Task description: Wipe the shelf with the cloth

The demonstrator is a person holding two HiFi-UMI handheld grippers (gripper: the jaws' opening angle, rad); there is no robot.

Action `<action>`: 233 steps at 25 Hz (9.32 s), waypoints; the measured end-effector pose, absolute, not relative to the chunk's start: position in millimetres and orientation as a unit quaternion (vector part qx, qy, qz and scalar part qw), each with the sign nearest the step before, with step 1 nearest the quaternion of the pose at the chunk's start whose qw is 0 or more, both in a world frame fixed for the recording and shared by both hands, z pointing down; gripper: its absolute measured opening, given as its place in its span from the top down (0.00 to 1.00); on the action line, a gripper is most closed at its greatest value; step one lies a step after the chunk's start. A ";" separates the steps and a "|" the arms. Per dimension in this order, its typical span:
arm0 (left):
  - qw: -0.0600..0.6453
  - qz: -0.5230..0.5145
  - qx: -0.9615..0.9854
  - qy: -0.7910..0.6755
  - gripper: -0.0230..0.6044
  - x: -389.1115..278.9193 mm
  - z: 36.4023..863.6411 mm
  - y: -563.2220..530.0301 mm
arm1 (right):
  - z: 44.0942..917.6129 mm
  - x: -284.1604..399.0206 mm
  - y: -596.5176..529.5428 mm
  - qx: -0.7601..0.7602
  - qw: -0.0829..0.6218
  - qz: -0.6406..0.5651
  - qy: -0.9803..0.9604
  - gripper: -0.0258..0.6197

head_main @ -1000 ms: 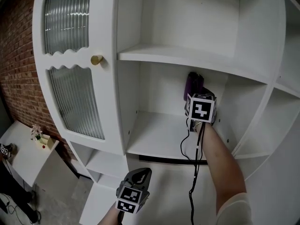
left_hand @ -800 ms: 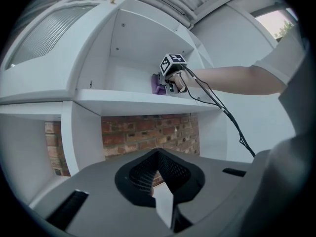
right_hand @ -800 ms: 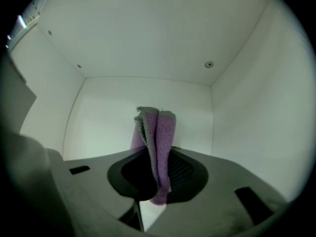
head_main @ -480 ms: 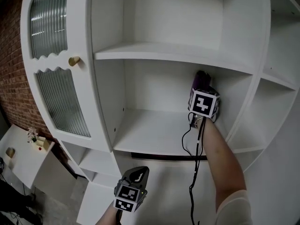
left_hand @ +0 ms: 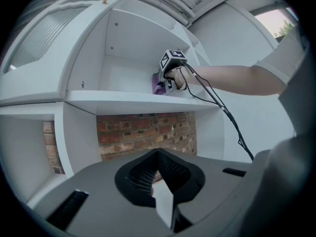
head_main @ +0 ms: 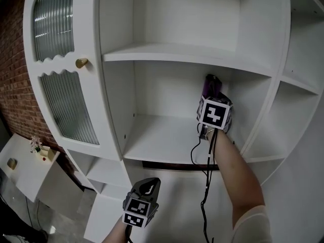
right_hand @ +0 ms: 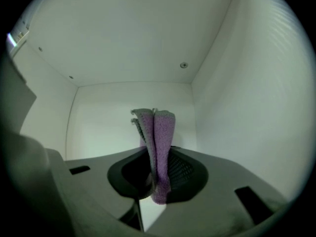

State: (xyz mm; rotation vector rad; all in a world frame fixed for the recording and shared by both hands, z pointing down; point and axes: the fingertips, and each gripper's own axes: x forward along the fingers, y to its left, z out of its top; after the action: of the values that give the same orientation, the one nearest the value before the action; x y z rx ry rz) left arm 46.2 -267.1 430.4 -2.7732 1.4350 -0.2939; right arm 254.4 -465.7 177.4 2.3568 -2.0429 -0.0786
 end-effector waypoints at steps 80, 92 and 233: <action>-0.016 -0.092 -0.879 0.467 0.94 19.6 443.2 -265.2 | 259.8 283.3 -477.3 0.747 0.034 0.108 -0.655 0.84; -0.018 -0.061 -0.889 0.453 0.94 14.0 433.6 -258.0 | 240.8 197.6 -462.6 0.661 0.151 0.012 -0.735 0.84; -0.028 -0.081 -0.910 0.405 0.94 39.5 455.2 -176.2 | 327.6 111.1 -268.2 0.284 0.650 -0.178 -0.682 0.85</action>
State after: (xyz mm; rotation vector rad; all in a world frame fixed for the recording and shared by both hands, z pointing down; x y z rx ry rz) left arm 39.5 -176.2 455.2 -2.9105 1.2966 -0.2591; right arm 111.1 -268.2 327.6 0.6458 -1.5481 -0.4038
